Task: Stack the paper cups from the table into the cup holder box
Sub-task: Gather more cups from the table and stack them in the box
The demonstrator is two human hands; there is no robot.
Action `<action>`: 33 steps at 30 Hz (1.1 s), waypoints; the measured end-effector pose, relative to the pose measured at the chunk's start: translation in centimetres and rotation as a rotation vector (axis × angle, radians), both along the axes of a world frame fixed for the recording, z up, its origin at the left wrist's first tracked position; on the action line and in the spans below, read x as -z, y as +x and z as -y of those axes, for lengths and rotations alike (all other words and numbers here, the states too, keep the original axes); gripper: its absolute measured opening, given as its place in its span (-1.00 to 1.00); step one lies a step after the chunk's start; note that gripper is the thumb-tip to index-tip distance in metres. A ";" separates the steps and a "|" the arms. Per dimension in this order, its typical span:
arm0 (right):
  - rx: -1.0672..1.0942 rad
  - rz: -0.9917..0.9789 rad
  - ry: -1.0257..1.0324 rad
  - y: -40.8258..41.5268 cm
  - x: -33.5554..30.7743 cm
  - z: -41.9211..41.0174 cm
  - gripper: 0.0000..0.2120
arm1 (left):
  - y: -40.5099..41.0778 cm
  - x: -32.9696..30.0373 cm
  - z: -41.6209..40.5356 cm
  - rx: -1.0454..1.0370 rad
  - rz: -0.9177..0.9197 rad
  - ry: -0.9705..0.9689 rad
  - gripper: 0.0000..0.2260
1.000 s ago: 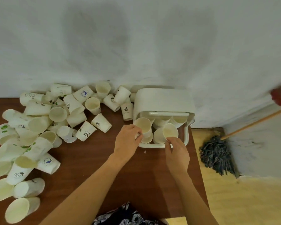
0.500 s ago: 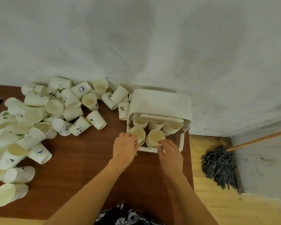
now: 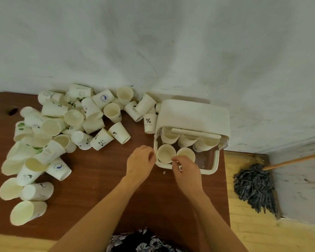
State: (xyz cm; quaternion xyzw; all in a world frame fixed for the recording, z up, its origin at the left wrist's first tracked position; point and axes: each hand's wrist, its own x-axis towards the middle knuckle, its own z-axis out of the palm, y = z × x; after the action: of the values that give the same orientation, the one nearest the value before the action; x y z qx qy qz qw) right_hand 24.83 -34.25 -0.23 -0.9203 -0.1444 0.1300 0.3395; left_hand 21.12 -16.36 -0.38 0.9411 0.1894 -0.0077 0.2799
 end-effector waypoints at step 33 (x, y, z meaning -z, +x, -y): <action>-0.256 -0.184 -0.519 3.6 6.4 -29.1 -0.34 | -1.5 7.7 -24.0 0.093 -0.330 -0.062 -0.37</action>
State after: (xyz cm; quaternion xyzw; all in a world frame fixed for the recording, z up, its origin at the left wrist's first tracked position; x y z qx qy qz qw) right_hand 28.48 -5.15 -6.63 -0.9350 -0.1897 0.2872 0.0853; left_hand 19.63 7.60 -8.11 0.9257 0.1887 -0.1809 0.2735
